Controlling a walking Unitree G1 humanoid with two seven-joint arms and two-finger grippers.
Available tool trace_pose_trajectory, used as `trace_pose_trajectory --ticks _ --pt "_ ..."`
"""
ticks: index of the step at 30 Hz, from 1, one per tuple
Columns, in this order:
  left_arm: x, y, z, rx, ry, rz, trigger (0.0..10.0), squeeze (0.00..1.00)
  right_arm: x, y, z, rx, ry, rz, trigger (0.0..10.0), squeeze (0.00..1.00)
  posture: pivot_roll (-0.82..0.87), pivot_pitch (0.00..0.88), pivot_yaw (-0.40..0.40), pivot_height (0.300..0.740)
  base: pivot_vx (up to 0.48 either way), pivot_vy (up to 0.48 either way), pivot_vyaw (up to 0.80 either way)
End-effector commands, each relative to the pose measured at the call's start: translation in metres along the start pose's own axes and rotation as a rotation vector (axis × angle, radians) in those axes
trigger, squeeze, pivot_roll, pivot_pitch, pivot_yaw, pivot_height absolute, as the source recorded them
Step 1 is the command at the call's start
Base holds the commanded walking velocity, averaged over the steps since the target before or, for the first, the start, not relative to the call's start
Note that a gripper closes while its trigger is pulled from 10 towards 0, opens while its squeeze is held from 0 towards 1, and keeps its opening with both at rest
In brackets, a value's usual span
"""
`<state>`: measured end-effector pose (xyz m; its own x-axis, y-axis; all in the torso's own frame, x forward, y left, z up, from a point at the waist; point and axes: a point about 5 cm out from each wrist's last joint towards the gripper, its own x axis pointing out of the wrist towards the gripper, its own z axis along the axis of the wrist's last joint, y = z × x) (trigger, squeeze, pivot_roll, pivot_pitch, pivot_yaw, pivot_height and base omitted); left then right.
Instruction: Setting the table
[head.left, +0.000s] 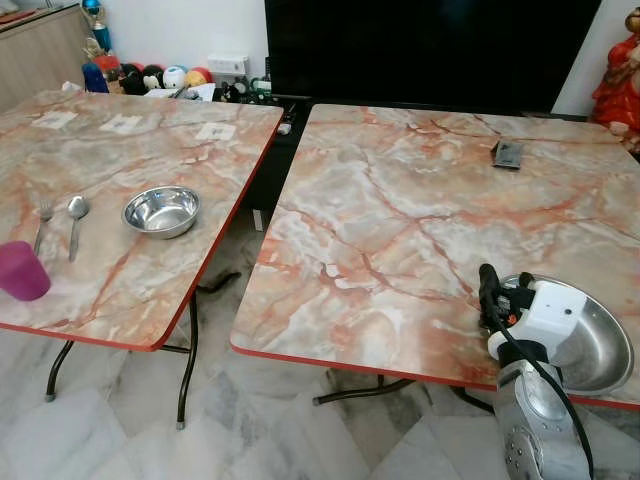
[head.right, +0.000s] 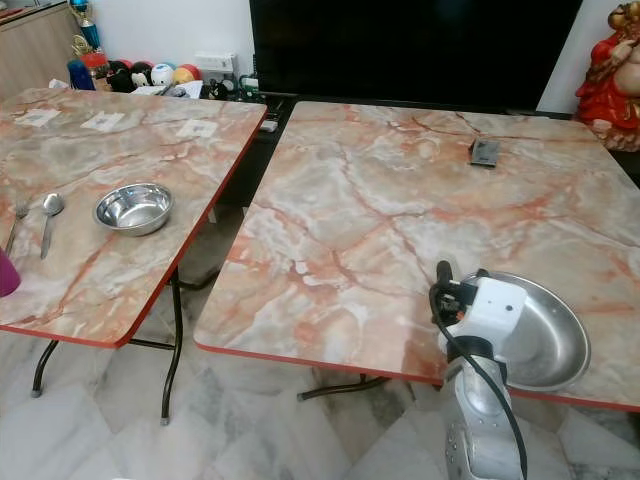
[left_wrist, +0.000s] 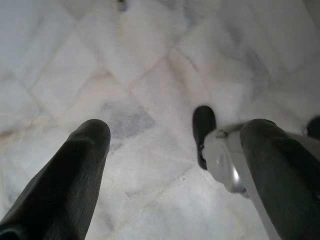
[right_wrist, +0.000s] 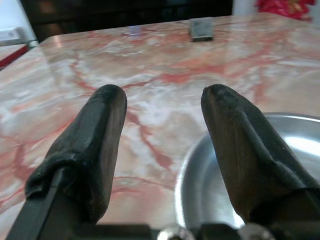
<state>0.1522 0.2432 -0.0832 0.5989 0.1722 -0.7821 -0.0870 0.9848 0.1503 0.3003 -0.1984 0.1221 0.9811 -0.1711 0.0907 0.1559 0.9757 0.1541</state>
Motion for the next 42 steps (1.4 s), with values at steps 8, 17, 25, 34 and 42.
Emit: trace_pose_trajectory --ticks 8,17,25,34,42 --pt "-0.004 0.005 -0.011 -0.03 0.014 0.026 10.0 0.0 0.005 0.001 -0.001 -0.003 -0.009 0.017 10.0 0.0 0.0 0.077 -0.019 0.74 0.0 0.0 0.0" --pt "-0.004 -0.002 -0.014 -0.01 0.03 -0.001 10.0 0.0 0.006 0.002 -0.001 -0.016 -0.027 0.005 10.0 0.0 0.01 0.058 -0.011 0.74 0.0 0.186 0.0" --pt "-0.003 -0.008 -0.01 0.015 0.017 -0.025 10.0 0.0 0.008 0.012 -0.003 0.007 -0.026 0.022 10.0 0.0 0.01 0.045 -0.012 0.74 0.0 0.343 0.0" --pt "-0.003 -0.008 -0.01 0.015 0.018 -0.028 10.0 0.0 0.007 0.018 -0.005 0.024 -0.027 0.028 10.0 0.0 0.01 0.044 -0.012 0.74 0.0 0.345 0.0" --pt "-0.003 -0.008 -0.012 0.011 0.024 -0.029 10.0 0.0 0.009 0.021 -0.005 0.035 -0.027 0.031 10.0 0.0 0.01 0.044 -0.012 0.74 0.0 0.343 0.0"
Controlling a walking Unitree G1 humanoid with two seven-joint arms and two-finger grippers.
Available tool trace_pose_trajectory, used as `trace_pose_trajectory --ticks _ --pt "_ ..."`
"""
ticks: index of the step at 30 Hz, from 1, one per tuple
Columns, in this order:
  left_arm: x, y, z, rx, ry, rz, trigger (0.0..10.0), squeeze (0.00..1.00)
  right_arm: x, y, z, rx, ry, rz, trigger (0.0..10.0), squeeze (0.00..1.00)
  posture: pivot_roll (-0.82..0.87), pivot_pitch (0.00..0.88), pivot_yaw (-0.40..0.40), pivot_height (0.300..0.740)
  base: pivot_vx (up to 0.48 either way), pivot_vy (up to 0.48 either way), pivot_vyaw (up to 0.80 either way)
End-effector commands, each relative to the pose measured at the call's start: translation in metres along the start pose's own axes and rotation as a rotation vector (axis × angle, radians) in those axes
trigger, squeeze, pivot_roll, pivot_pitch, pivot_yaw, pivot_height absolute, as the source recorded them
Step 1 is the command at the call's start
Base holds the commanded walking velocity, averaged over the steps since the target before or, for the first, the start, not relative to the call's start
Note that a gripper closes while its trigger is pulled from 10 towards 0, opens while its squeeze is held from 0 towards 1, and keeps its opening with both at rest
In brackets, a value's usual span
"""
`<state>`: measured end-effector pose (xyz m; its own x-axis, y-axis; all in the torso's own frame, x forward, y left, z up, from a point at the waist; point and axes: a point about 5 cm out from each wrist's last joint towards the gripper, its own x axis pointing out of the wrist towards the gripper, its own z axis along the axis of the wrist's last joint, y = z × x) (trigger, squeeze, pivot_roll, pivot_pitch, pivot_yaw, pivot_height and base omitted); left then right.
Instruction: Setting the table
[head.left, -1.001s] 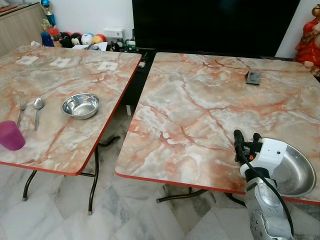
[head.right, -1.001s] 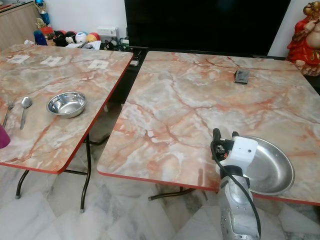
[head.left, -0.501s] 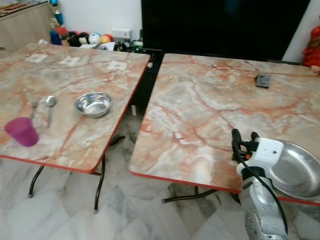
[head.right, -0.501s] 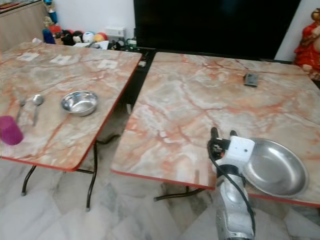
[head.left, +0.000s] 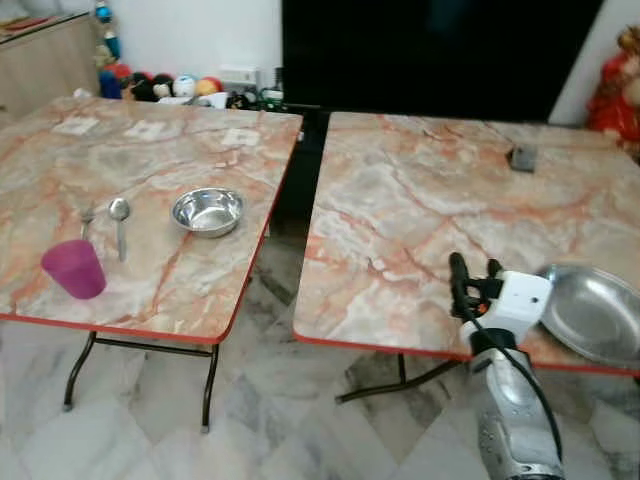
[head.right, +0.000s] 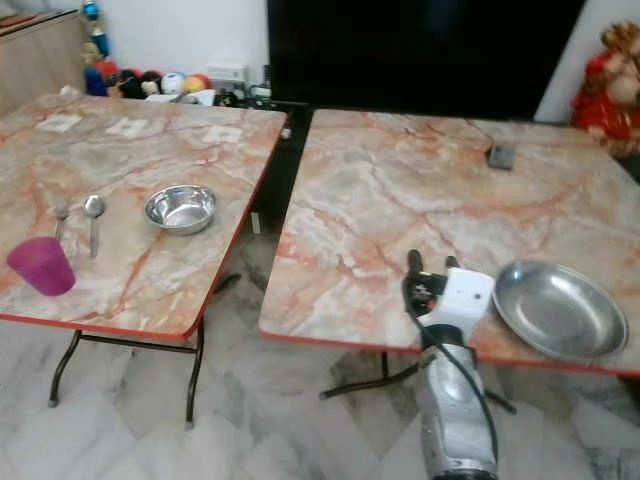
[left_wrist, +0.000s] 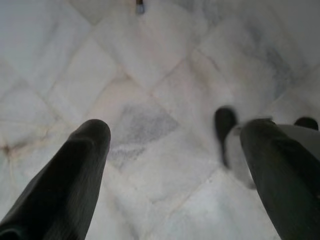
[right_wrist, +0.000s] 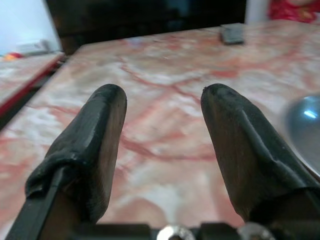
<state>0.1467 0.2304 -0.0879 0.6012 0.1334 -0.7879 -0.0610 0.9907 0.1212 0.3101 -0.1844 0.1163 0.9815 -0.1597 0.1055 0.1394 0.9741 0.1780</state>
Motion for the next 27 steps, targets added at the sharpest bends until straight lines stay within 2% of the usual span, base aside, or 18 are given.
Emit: trace_pose_trajectory --ticks 1,27 --pt "-0.0017 0.0046 -0.0054 0.008 0.023 0.01 10.0 0.0 0.0022 0.0069 0.0033 0.01 -0.014 0.018 10.0 0.0 0.01 0.044 -0.012 0.74 0.0 0.341 0.0" --pt "-0.0011 0.0051 -0.0032 -0.003 0.016 0.012 10.0 0.0 0.0039 0.0153 0.0028 0.029 -0.014 0.032 10.0 0.0 0.02 0.067 -0.016 0.74 0.0 0.345 0.0"
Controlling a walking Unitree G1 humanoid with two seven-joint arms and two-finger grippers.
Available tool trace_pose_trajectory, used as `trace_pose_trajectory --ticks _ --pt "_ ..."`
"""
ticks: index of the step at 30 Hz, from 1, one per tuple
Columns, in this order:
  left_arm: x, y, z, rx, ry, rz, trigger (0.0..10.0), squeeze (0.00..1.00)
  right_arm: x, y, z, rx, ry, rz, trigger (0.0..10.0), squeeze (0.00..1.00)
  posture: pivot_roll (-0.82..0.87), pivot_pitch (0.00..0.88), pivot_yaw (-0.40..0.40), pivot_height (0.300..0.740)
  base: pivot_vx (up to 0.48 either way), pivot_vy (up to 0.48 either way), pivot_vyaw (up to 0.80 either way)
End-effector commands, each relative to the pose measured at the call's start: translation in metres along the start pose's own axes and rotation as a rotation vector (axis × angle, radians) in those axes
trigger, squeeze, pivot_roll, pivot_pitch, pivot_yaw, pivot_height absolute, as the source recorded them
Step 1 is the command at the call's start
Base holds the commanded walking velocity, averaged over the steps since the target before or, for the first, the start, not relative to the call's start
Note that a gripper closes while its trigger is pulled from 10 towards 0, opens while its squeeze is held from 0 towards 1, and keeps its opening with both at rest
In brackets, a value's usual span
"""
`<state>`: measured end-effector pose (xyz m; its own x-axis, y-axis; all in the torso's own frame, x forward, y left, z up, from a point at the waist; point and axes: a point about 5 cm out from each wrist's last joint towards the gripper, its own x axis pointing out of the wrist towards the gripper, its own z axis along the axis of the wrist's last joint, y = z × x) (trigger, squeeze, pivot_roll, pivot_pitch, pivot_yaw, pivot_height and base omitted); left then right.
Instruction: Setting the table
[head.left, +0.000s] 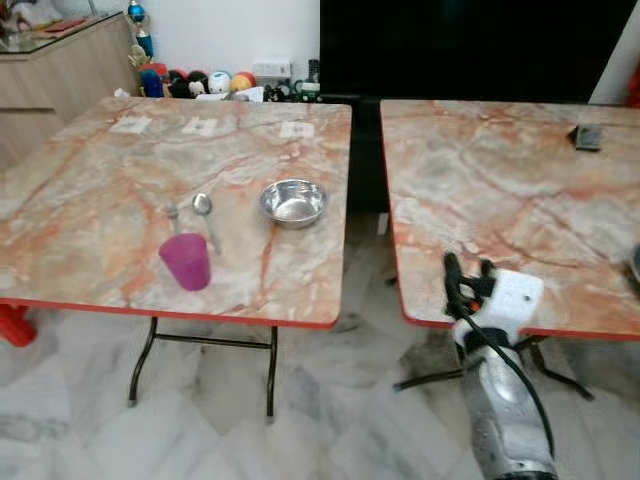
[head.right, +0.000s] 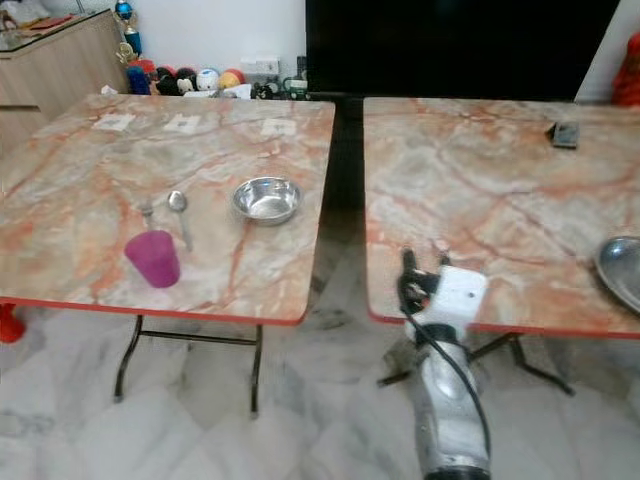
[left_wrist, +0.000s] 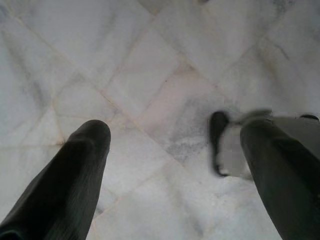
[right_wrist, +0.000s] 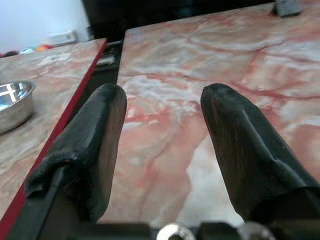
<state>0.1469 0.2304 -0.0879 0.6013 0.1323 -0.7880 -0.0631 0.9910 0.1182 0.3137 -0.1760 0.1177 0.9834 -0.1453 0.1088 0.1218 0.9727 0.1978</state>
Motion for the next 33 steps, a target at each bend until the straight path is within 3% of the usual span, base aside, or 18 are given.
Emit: trace_pose_trajectory --ticks 1,17,33 --pt "-0.0012 0.0051 -0.0034 0.0 0.016 0.013 10.0 0.0 0.0017 0.0063 0.0032 0.007 -0.014 0.017 10.0 0.0 0.02 0.067 -0.016 0.74 0.0 0.345 0.0" --pt "-0.0009 0.0047 -0.0023 -0.012 0.01 0.016 10.0 0.0 0.004 0.01 0.0036 0.016 -0.013 0.023 10.0 0.0 0.03 0.089 -0.023 0.74 0.0 0.337 0.0" --pt "-0.0017 0.0032 -0.0043 -0.019 0.008 0.007 10.0 0.0 0.0049 0.0103 0.0038 0.016 -0.014 0.023 10.0 0.0 0.03 0.099 -0.029 0.74 0.0 0.0 0.0"
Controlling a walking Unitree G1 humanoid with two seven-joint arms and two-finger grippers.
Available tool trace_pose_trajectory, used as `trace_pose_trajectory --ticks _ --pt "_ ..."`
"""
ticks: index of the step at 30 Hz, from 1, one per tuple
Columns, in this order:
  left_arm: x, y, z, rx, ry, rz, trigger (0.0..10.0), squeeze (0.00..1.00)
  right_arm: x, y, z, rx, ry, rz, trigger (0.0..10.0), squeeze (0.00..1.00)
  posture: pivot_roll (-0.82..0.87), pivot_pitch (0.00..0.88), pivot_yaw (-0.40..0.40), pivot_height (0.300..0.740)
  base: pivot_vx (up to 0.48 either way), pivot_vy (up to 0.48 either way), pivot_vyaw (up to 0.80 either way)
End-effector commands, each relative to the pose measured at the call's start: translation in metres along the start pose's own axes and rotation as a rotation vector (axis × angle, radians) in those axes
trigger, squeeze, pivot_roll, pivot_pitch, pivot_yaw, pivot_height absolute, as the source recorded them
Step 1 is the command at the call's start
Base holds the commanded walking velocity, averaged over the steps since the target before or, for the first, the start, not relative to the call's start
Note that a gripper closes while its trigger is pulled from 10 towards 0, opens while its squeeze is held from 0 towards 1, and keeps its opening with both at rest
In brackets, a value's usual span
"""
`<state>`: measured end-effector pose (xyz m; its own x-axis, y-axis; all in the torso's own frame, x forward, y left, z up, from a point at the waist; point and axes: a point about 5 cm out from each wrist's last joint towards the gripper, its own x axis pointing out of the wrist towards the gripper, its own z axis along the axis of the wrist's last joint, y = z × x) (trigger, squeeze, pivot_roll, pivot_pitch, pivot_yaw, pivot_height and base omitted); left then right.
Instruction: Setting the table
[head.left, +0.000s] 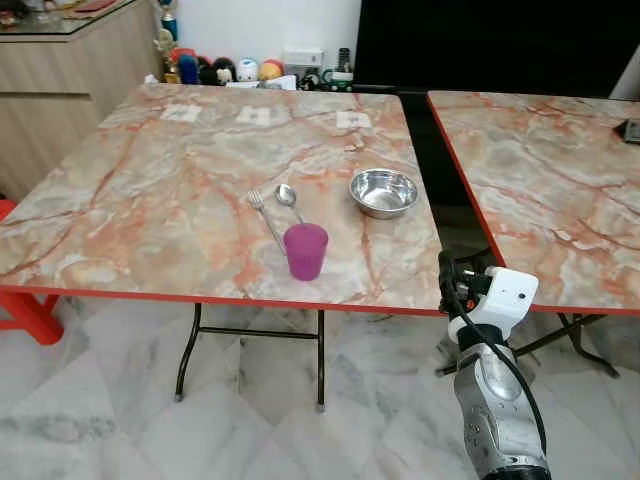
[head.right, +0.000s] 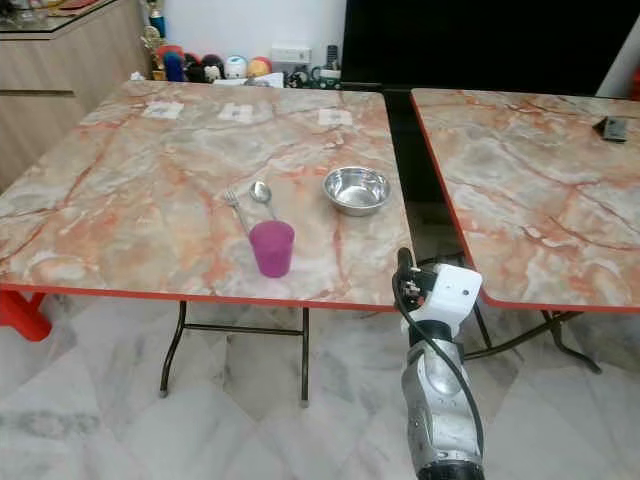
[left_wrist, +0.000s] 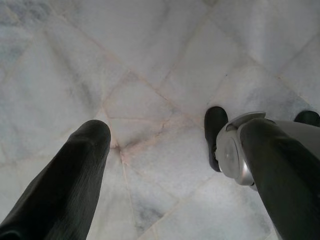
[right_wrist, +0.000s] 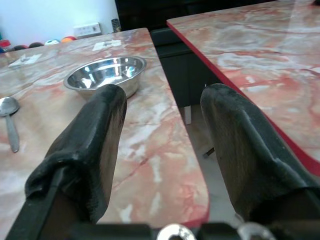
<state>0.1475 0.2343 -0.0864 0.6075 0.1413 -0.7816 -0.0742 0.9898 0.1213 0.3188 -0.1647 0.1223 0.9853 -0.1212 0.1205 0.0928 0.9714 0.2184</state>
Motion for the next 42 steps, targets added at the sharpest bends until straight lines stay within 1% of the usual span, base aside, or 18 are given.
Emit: trace_pose_trajectory --ticks 1,20,42 --pt "-0.0015 -0.0008 -0.0057 -0.013 0.017 -0.002 10.0 0.0 0.0011 -0.0022 0.0021 -0.008 -0.007 -0.003 10.0 0.0 0.03 0.099 -0.029 0.74 0.0 0.0 0.0" --pt "-0.0003 -0.0018 -0.0005 -0.043 -0.008 -0.002 10.0 0.0 0.0024 -0.0006 0.0028 -0.01 -0.008 0.007 10.0 0.0 0.03 0.096 -0.034 0.74 0.0 0.0 0.0" --pt "0.0005 -0.0046 0.0028 -0.047 -0.025 -0.012 10.0 0.0 0.0049 0.0036 0.0069 -0.01 -0.027 0.025 10.0 0.0 0.03 0.096 -0.036 0.74 0.252 0.0 0.0"
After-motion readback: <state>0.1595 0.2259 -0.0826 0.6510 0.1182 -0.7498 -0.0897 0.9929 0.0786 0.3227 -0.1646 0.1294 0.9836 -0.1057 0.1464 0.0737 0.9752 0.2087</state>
